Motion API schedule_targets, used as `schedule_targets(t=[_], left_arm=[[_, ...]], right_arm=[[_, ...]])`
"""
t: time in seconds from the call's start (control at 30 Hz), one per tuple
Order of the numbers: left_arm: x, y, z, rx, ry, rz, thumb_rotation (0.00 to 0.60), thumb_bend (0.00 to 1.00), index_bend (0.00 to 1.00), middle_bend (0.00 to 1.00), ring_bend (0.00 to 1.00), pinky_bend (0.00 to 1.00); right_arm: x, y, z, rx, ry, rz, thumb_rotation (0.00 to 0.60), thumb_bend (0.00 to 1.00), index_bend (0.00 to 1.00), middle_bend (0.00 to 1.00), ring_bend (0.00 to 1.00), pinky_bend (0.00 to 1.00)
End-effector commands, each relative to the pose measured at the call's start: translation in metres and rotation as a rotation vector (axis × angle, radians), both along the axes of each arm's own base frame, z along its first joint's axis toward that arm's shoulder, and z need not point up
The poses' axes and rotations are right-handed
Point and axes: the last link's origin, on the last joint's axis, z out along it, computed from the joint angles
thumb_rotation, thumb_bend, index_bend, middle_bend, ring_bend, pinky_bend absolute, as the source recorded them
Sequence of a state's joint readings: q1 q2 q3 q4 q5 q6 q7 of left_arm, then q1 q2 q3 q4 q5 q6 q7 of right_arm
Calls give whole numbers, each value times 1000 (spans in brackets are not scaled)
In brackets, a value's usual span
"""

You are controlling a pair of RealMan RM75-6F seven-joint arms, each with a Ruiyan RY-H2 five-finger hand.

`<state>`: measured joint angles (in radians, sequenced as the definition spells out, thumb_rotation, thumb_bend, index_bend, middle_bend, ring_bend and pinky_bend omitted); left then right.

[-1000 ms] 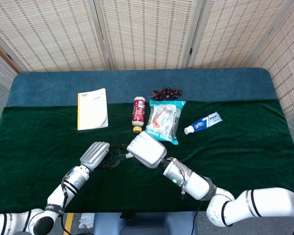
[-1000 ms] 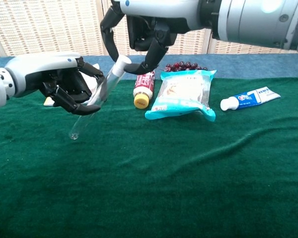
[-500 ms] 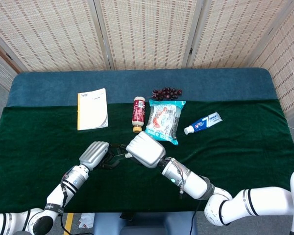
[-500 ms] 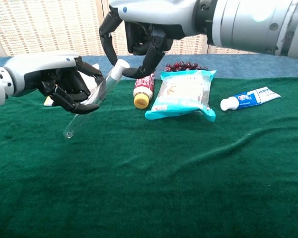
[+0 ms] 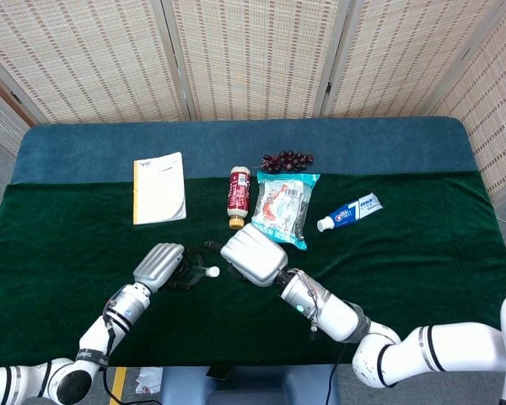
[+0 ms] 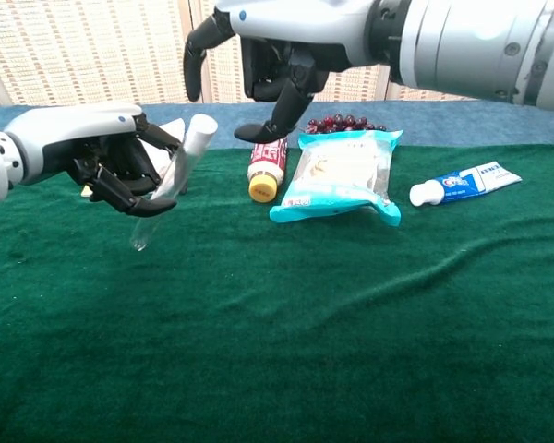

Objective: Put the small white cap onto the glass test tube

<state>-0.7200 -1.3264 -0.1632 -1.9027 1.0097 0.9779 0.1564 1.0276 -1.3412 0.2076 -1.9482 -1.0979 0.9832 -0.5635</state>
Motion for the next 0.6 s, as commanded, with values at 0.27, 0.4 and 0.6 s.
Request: schedule_targets(t=[0.27, 0.4, 0.6], left_arm=[[-10, 4, 8, 66, 62, -8, 600, 506, 749, 949, 906, 839], [-20, 6, 17, 135, 159, -34, 600, 506, 749, 949, 906, 839], [-32, 4, 24, 241, 319, -78, 600, 505, 749, 951, 906, 839]], right_arm=[[-7, -3, 26, -42, -66, -33, 590, 371, 226, 1000, 1000, 1000], [-24, -5, 50, -99, -83, -67, 591, 371, 226, 1000, 1000, 1000], [-55, -7, 75, -161, -75, -116, 591, 371, 226, 1000, 1000, 1000]])
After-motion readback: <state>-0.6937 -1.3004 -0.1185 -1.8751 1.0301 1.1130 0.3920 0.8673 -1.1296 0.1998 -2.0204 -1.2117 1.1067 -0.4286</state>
